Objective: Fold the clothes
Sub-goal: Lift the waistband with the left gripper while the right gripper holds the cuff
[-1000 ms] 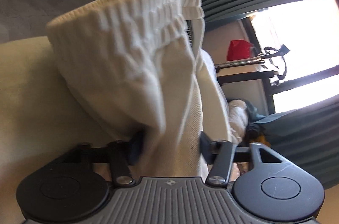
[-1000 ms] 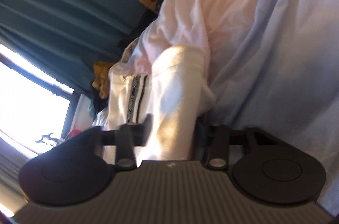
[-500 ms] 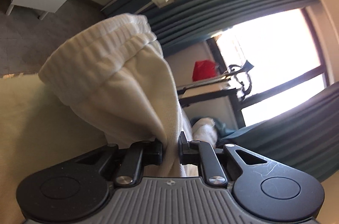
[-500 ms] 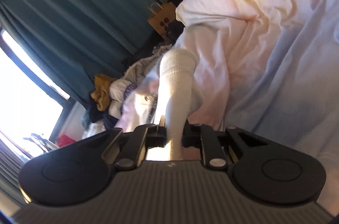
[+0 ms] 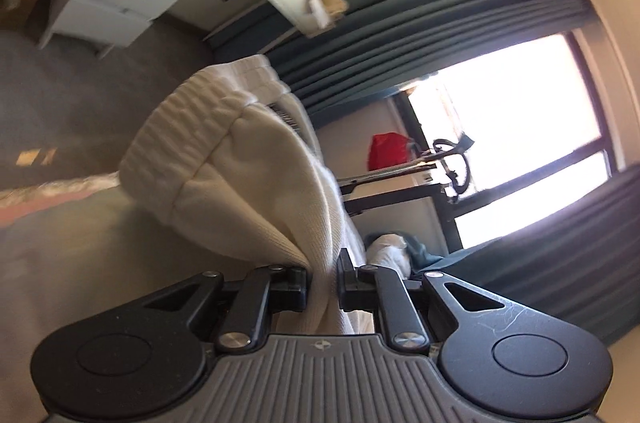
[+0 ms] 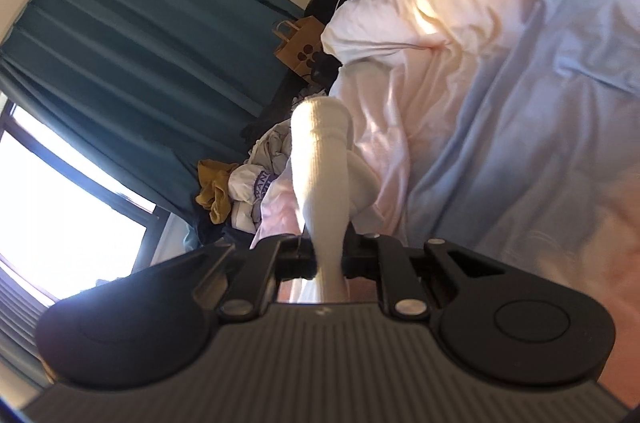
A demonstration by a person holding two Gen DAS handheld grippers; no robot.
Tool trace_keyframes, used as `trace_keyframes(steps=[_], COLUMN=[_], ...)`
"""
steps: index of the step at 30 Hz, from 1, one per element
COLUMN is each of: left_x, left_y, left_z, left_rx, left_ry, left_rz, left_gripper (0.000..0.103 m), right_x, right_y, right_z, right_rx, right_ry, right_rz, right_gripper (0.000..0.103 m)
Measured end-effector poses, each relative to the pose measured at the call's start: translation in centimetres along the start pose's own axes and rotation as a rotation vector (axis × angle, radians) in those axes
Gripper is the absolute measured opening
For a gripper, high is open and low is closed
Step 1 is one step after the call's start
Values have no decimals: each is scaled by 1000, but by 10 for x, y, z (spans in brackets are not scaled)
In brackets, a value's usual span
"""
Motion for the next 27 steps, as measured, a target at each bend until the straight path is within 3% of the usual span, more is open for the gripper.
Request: trace_keyframes(steps=[3, 6, 9, 11, 13, 16, 18, 20, 22, 24, 27], left_x=[-8, -12, -15, -18, -16, -8, 5, 22, 42, 65, 90], left_y=[-2, -2, -7, -18, -29, -50, -70, -82, -88, -88, -71], left_z=[0, -4, -3, -5, -9, -18, -25, -30, -42, -61, -95], left_rx=[-38, -83, -109, -124, -137, -146, -126, -115, -131, -172, -262], left_ry=[65, 181, 226, 268, 301, 333, 403, 512, 632, 770, 979], left_rz=[64, 109, 147, 160, 155, 112, 67, 14, -45, -106, -196], left_gripper=[16, 21, 36, 54, 60, 69, 76, 78, 79, 79, 80], right_x=[24, 61, 102, 112, 108, 93, 86, 79, 74, 61, 36], right_y=[-7, -1, 5, 5, 5, 2, -2, -7, -14, -26, -38], right_z=[4, -10, -26, -29, -28, -24, -21, -14, -6, 3, 13], right_rx=[-25, -99, -175, -189, -187, -170, -163, -142, -108, -43, 37], right_ry=[33, 50, 129, 180, 165, 55, -35, -118, -196, -264, -349], right_rz=[-55, -196, -332, -348, -344, -355, -391, -416, -430, -424, -365], right_gripper=[14, 14, 14, 14, 16, 20, 29, 31, 42, 61, 70])
Point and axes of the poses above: each gripper's, at about its wrist camera, not at the fingertips, and y roughly the way its jaws point, x to its right, z to its top, the point moved 9 cm from there along y, roughly the way its jaws point, and after that the axes turned 15 degrees about x, right-handed, at the moved point
